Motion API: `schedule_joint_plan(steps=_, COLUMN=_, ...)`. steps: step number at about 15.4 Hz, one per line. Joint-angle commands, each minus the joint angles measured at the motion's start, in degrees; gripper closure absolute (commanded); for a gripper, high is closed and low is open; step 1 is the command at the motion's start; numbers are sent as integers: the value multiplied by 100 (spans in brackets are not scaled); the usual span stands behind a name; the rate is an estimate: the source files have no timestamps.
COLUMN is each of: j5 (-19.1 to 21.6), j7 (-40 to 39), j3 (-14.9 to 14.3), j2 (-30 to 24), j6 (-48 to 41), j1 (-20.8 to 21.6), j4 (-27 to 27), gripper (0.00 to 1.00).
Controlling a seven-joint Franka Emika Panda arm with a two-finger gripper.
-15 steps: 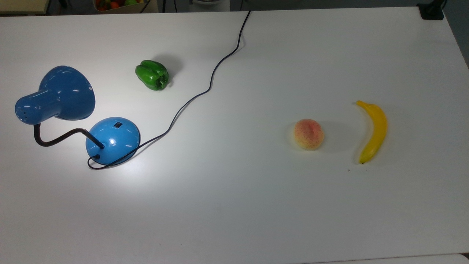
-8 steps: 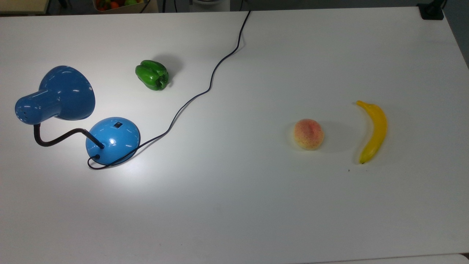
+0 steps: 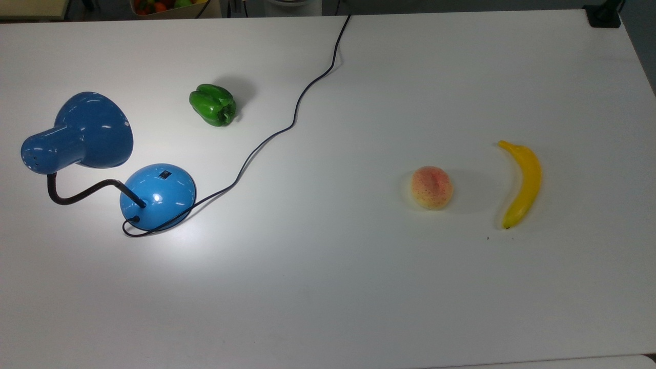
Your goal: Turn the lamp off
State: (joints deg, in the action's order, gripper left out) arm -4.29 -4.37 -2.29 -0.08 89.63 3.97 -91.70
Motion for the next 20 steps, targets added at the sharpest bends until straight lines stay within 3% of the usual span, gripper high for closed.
schedule_joint_plan(steps=1, j5=51, j7=-90, j3=-8, j2=17, j6=-59, j1=8, j4=-15, gripper=100)
schedule_joint_plan(steps=6, j5=60, j7=32, j3=-17, j2=105, j6=89, j1=-97, j4=-374, gripper=100)
schedule_joint_plan(steps=11, j5=60, j7=690, j3=-17, j2=157, j6=1361, j1=-440, j4=-1173, gripper=100)
schedule_joint_plan(steps=14, j5=60, j7=1508, j3=-17, j2=543, j6=2407, j1=-730, j4=-1552, gripper=100)
schedule_joint_plan(steps=20, j5=60, j7=1808, j3=-17, j2=1062, j6=4096, j1=-1108, j4=-2151, gripper=100)
